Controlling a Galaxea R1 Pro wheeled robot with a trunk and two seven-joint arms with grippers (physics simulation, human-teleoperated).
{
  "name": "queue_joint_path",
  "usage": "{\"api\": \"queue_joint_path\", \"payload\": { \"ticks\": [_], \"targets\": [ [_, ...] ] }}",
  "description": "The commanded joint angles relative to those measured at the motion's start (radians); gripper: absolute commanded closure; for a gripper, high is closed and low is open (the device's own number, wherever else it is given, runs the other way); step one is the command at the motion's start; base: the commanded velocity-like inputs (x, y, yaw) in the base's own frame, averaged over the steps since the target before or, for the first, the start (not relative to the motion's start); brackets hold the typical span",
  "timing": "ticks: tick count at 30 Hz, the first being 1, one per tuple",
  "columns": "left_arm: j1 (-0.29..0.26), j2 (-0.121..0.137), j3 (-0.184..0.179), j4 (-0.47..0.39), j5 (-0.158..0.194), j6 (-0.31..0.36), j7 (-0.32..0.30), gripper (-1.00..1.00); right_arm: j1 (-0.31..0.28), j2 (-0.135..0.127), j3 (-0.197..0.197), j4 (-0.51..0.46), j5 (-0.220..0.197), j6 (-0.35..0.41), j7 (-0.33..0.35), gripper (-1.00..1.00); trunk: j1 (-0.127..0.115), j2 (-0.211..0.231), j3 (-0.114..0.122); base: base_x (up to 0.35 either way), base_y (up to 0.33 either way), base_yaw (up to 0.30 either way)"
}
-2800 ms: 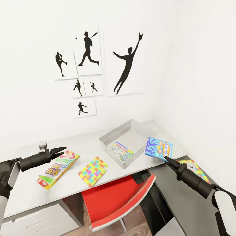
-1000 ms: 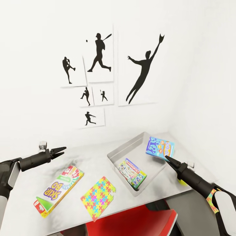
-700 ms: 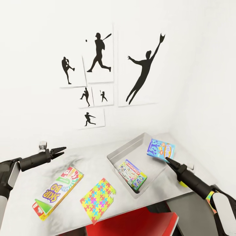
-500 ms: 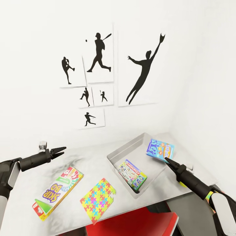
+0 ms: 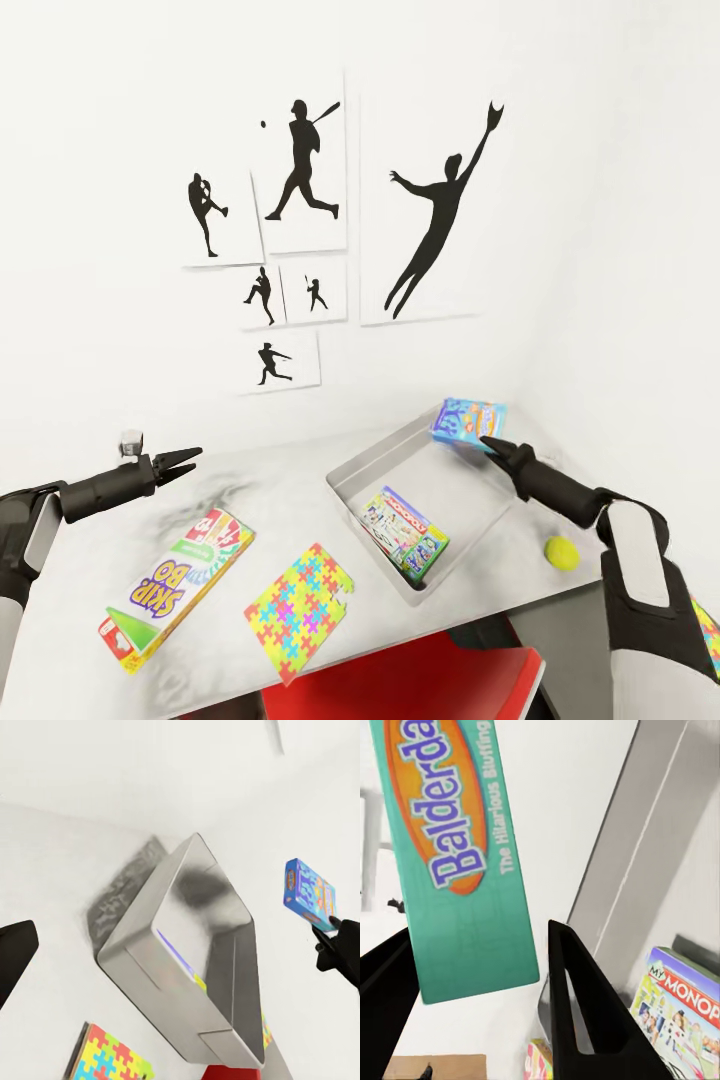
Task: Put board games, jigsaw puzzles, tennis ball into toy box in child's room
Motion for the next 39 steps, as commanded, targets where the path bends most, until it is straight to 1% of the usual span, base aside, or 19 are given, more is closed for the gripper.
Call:
{"api": "queue_joint_path", "payload": {
  "ticks": [1, 2, 3, 6, 9, 13, 16, 20, 23, 26, 29, 33, 36, 39],
  "targets": [
    [-0.001, 0.0, 0.0, 0.0, 0.002, 0.007, -0.001, -1.0, -0.03, 0.012, -0.001, 0.025, 0.002, 0.006, -0.038, 1.0, 0.001, -0.002, -0.002, 0.0, 0.0, 0.0],
    [-0.001, 0.0, 0.0, 0.0, 0.002, 0.007, -0.001, -1.0, -0.044, 0.017, -0.001, 0.037, 0.002, 0.006, -0.056, 1.0, 0.001, -0.002, -0.002, 0.0, 0.0, 0.0],
    [-0.001, 0.0, 0.0, 0.0, 0.002, 0.007, -0.001, -1.0, -0.068, 0.026, -0.001, 0.063, 0.002, 0.006, -0.088, 1.0, 0.001, -0.002, -0.002, 0.0, 0.0, 0.0],
    [-0.001, 0.0, 0.0, 0.0, 0.002, 0.007, 0.0, -1.0, -0.107, 0.044, -0.001, 0.117, 0.003, 0.003, -0.149, 1.0, 0.001, -0.002, -0.002, 0.0, 0.0, 0.0],
    [-0.001, 0.0, 0.0, 0.0, 0.002, 0.006, 0.0, -1.0, -0.122, 0.059, -0.001, 0.152, 0.004, -0.013, -0.194, 1.0, 0.001, -0.002, -0.002, 0.0, 0.0, 0.0],
    [-0.001, 0.0, 0.0, 0.0, 0.002, 0.006, 0.0, -1.0, -0.128, 0.071, -0.001, 0.177, 0.003, -0.063, -0.249, 1.0, 0.001, -0.002, -0.002, 0.0, 0.0, 0.0],
    [-0.001, 0.0, 0.0, 0.0, 0.001, 0.006, 0.0, -1.0, -0.129, 0.076, -0.001, 0.187, 0.003, -0.076, -0.273, 1.0, 0.001, -0.002, -0.002, 0.0, 0.0, 0.0],
    [-0.001, -0.001, 0.0, 0.0, 0.002, 0.006, 0.0, -1.0, -0.129, 0.079, -0.001, 0.192, 0.005, -0.083, -0.288, 1.0, 0.001, -0.002, -0.002, 0.0, 0.0, 0.0],
    [-0.001, 0.0, 0.0, 0.0, 0.001, 0.006, 0.0, -1.0, -0.129, 0.083, -0.001, 0.193, 0.009, -0.087, -0.318, 1.0, 0.001, -0.002, -0.002, 0.0, 0.0, 0.0],
    [-0.001, 0.0, 0.0, 0.0, 0.001, 0.006, 0.0, -1.0, -0.129, 0.091, -0.002, 0.192, 0.004, -0.126, -0.404, 1.0, 0.001, -0.002, -0.002, 0.0, 0.0, 0.0],
    [-0.001, 0.0, 0.0, 0.0, 0.001, 0.006, 0.0, -1.0, -0.128, 0.096, -0.002, 0.192, 0.001, -0.165, -0.474, 1.0, 0.001, -0.002, -0.002, 0.0, 0.0, 0.0],
    [-0.001, 0.0, 0.001, 0.0, 0.001, 0.006, 0.0, -1.0, -0.128, 0.107, 0.0, 0.193, 0.0, -0.183, -0.506, 1.0, 0.001, -0.002, -0.002, 0.0, 0.0, 0.0],
    [-0.001, 0.0, 0.001, 0.0, 0.001, 0.006, 0.0, -1.0, -0.129, 0.128, 0.0, 0.194, 0.0, -0.19, -0.517, 1.0, 0.001, -0.002, -0.002, 0.0, 0.0, 0.0],
    [-0.001, 0.0, 0.001, 0.0, 0.002, 0.006, -0.001, -1.0, -0.13, 0.142, 0.002, 0.194, 0.001, -0.196, -0.526, 1.0, 0.001, -0.002, -0.002, 0.0, 0.0, 0.0]
  ]
}}
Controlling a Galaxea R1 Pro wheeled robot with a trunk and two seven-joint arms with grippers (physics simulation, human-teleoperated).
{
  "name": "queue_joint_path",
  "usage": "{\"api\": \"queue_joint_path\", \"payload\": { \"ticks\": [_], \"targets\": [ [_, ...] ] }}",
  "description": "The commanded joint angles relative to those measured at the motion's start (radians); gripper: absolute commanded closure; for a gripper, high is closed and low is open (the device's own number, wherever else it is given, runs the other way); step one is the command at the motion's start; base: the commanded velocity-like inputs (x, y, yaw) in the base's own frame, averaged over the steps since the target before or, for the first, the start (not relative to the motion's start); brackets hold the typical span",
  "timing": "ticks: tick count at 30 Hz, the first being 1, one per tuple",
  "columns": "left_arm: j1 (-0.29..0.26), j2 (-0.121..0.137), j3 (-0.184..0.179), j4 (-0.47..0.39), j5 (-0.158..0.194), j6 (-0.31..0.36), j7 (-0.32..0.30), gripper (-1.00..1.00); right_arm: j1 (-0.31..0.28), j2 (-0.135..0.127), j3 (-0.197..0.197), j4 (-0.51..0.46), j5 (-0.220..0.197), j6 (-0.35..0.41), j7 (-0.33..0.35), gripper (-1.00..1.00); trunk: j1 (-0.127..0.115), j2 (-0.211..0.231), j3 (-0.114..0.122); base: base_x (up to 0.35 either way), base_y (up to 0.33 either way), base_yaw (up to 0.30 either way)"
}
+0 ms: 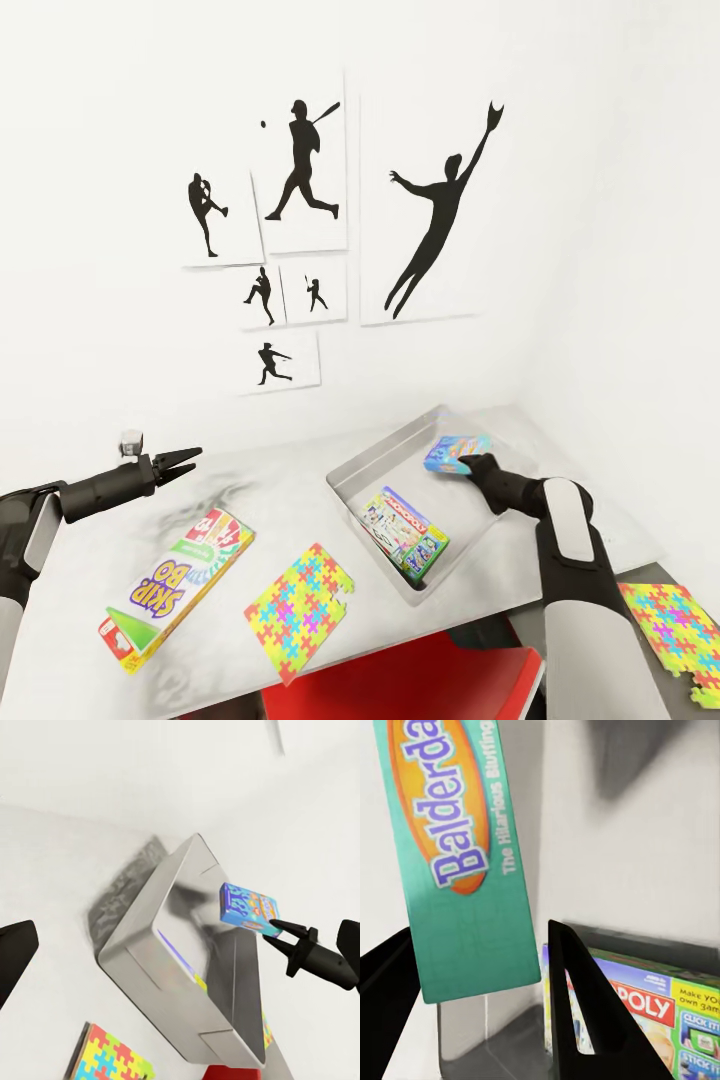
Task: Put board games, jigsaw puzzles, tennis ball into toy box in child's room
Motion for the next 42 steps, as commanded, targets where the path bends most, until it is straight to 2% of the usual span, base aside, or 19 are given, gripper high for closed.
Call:
{"api": "queue_joint_path", "payload": {
  "ticks": [1, 5, 8, 10, 13, 19, 25, 42],
  "targets": [
    [-0.001, 0.0, 0.0, 0.0, 0.003, 0.008, -0.002, -1.0, -0.002, 0.003, -0.002, -0.001, -0.009, 0.0, -0.012, 1.0, 0.001, -0.002, -0.002, 0.0, 0.0, 0.0],
    [-0.001, 0.0, 0.0, 0.0, 0.003, 0.008, -0.002, -1.0, -0.014, 0.016, 0.016, 0.013, -0.009, -0.035, -0.021, 1.0, 0.001, -0.002, -0.002, 0.0, 0.0, 0.0],
    [-0.001, 0.0, 0.001, 0.0, 0.004, 0.008, -0.002, -1.0, -0.037, 0.02, 0.032, 0.074, -0.007, -0.076, -0.024, 1.0, 0.001, -0.002, -0.002, 0.0, 0.0, 0.0],
    [-0.001, 0.001, 0.001, 0.0, 0.004, 0.008, -0.002, -1.0, -0.055, 0.021, 0.038, 0.136, -0.005, -0.124, -0.024, 1.0, 0.001, -0.002, -0.002, 0.0, 0.0, 0.0],
    [-0.001, 0.002, 0.002, 0.0, 0.004, 0.008, -0.002, -1.0, -0.071, 0.019, 0.044, 0.189, -0.006, -0.152, -0.024, 1.0, 0.001, -0.002, -0.002, 0.0, 0.0, 0.0],
    [-0.001, 0.002, 0.002, 0.0, 0.004, 0.008, -0.002, -1.0, -0.096, 0.019, 0.046, 0.231, 0.001, -0.169, -0.025, 1.0, 0.001, -0.002, -0.002, 0.0, 0.0, 0.0],
    [-0.001, 0.002, 0.001, 0.0, 0.004, 0.009, -0.002, -1.0, -0.12, 0.012, 0.046, 0.302, 0.003, -0.233, -0.025, 1.0, 0.001, -0.002, -0.002, 0.0, 0.0, 0.0],
    [-0.001, 0.003, 0.002, 0.0, 0.004, 0.009, -0.002, -1.0, -0.133, 0.009, 0.052, 0.316, 0.008, -0.25, -0.026, 1.0, 0.001, -0.002, -0.002, 0.0, 0.0, 0.0]
  ]
}}
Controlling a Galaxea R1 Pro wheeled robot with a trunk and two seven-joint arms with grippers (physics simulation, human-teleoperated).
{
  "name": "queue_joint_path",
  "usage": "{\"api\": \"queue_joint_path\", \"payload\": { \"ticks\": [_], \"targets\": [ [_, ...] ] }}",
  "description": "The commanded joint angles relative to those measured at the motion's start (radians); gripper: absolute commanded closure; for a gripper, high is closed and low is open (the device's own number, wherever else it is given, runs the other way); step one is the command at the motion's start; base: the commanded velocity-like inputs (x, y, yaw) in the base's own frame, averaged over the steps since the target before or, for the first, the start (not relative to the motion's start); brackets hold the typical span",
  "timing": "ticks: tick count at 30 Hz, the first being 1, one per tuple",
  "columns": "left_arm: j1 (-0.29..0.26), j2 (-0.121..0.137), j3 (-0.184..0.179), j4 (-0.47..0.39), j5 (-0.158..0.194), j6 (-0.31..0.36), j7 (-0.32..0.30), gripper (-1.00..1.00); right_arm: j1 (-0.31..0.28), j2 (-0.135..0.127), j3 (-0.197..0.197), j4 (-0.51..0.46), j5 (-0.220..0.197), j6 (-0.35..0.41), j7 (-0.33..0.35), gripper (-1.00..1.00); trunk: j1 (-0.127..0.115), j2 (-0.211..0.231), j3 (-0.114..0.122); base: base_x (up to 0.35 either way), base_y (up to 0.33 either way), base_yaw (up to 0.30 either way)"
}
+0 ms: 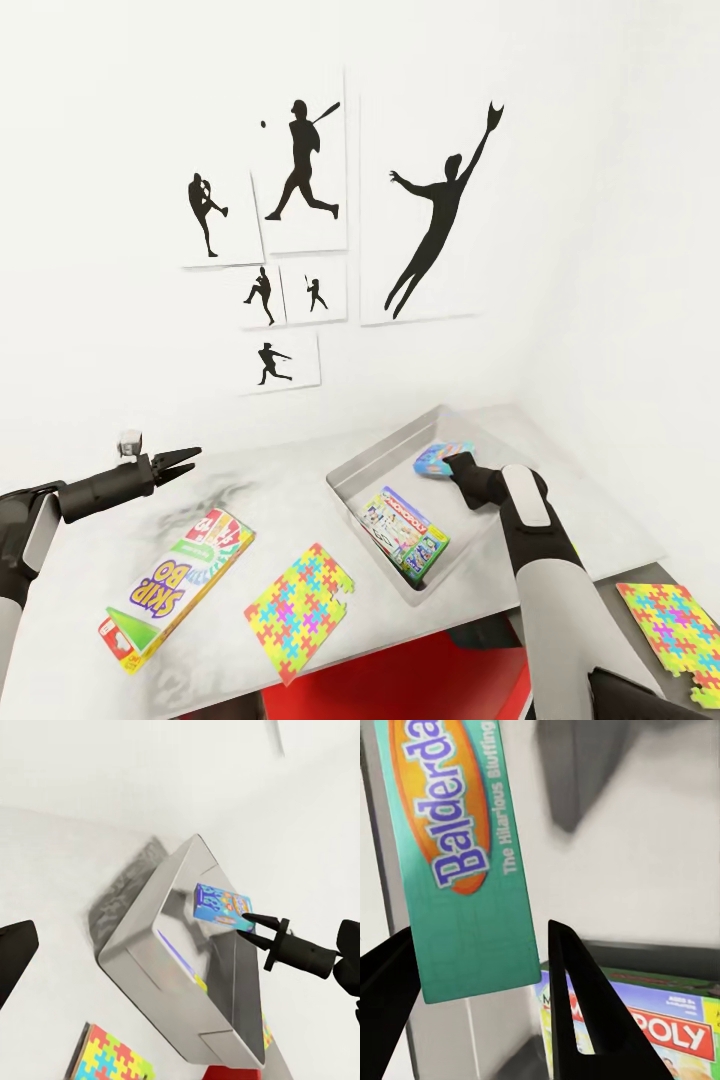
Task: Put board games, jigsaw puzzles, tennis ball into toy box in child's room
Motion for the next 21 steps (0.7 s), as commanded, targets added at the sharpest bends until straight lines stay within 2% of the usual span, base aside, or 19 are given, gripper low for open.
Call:
{"api": "queue_joint_path", "payload": {
  "ticks": [1, 2, 3, 8, 21],
  "targets": [
    [-0.001, 0.0, 0.0, 0.0, 0.003, 0.007, -0.001, -1.0, -0.001, 0.001, -0.002, -0.002, -0.009, 0.002, -0.012, 1.0, 0.001, -0.002, -0.002, 0.0, 0.0, 0.0],
    [-0.001, 0.0, 0.0, 0.0, 0.003, 0.007, -0.001, -1.0, -0.001, 0.001, -0.001, -0.002, -0.009, 0.002, -0.019, 1.0, 0.001, -0.002, -0.002, 0.0, 0.0, 0.0],
    [-0.001, 0.0, 0.0, 0.0, 0.003, 0.008, -0.001, -1.0, -0.002, 0.002, -0.001, -0.002, -0.009, 0.002, -0.028, -1.0, 0.001, -0.002, -0.002, 0.0, 0.0, 0.0],
    [-0.001, 0.0, 0.0, 0.0, 0.003, 0.007, -0.001, -1.0, -0.002, 0.002, 0.001, -0.002, -0.01, -0.003, -0.055, -1.0, 0.001, -0.002, -0.002, 0.0, 0.0, 0.0],
    [-0.001, 0.001, 0.001, 0.0, 0.002, 0.008, -0.001, -1.0, -0.002, 0.002, 0.001, -0.003, -0.014, 0.0, -0.056, -1.0, 0.001, -0.002, -0.002, 0.0, 0.0, 0.0]
  ]
}}
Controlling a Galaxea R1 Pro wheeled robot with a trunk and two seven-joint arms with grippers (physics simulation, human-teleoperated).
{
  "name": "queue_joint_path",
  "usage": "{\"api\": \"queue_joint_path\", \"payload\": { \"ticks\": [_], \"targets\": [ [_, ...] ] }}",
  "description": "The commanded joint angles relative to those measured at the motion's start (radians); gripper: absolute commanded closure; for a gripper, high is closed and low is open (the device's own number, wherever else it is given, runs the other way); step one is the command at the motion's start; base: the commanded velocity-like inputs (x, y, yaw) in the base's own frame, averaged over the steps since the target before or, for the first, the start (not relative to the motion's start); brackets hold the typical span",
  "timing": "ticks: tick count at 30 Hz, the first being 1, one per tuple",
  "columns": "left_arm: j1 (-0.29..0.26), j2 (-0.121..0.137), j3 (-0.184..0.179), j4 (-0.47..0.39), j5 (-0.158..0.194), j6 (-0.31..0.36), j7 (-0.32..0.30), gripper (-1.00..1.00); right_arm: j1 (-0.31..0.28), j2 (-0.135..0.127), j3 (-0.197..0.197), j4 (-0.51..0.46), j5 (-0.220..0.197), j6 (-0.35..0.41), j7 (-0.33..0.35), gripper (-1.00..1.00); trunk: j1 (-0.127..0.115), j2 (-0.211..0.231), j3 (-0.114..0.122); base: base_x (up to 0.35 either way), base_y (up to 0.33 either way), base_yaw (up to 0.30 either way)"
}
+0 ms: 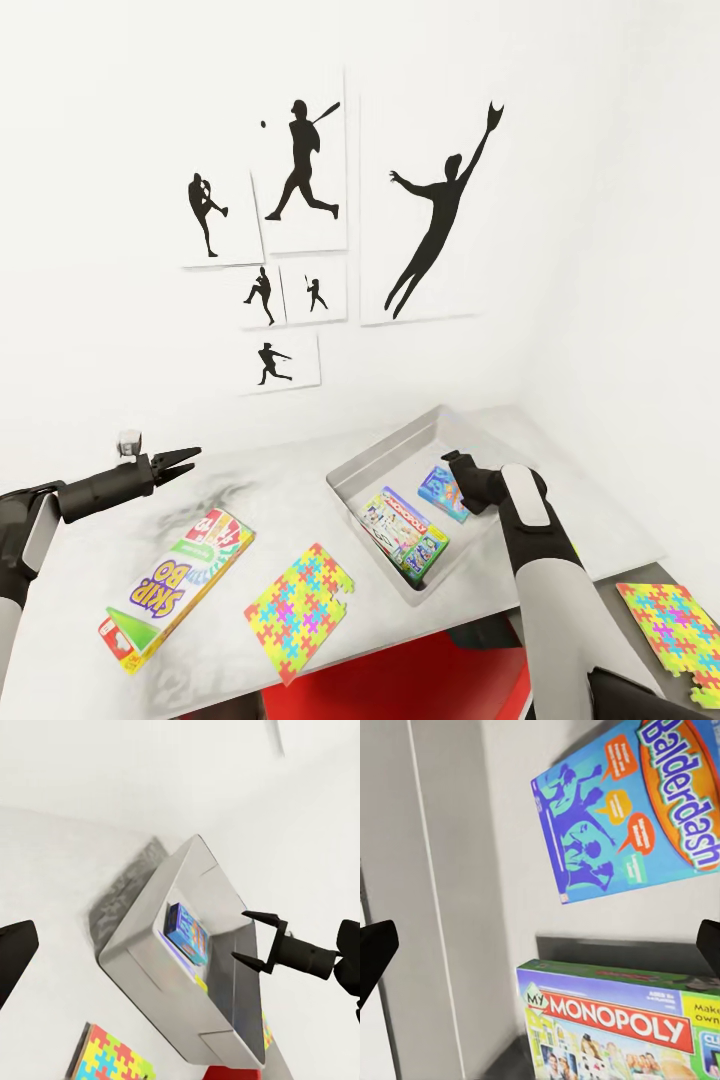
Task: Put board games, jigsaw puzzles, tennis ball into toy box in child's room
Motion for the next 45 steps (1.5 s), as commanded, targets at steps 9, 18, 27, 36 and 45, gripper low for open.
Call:
{"api": "queue_joint_path", "payload": {
  "ticks": [9, 18, 27, 36, 45],
  "targets": [
    [-0.001, 0.002, 0.0, 0.0, 0.004, 0.008, -0.002, -1.0, 0.0, 0.0, 0.001, -0.025, -0.009, 0.022, 0.0, -1.0, 0.001, -0.002, -0.002, 0.0, 0.0, 0.0],
    [-0.001, 0.002, 0.0, 0.0, 0.003, 0.007, -0.002, -1.0, 0.005, -0.002, 0.035, -0.171, -0.02, 0.112, 0.0, -1.0, 0.001, -0.002, -0.002, 0.0, 0.0, 0.0],
    [-0.001, 0.003, 0.0, 0.0, 0.003, 0.007, -0.002, -1.0, 0.014, -0.004, 0.034, -0.259, -0.023, 0.182, -0.006, -1.0, 0.001, -0.002, -0.002, 0.0, 0.0, 0.0],
    [-0.001, 0.004, 0.0, 0.0, 0.003, 0.006, -0.002, -1.0, 0.041, -0.006, 0.034, -0.31, -0.132, 0.302, -0.004, -1.0, 0.001, -0.002, -0.002, 0.0, 0.0, 0.0],
    [-0.001, 0.005, 0.001, 0.0, 0.004, 0.006, -0.003, -1.0, 0.16, -0.006, 0.038, -0.51, -0.307, 0.472, 0.002, -1.0, 0.001, -0.002, -0.002, 0.0, 0.0, 0.0]
  ]
}}
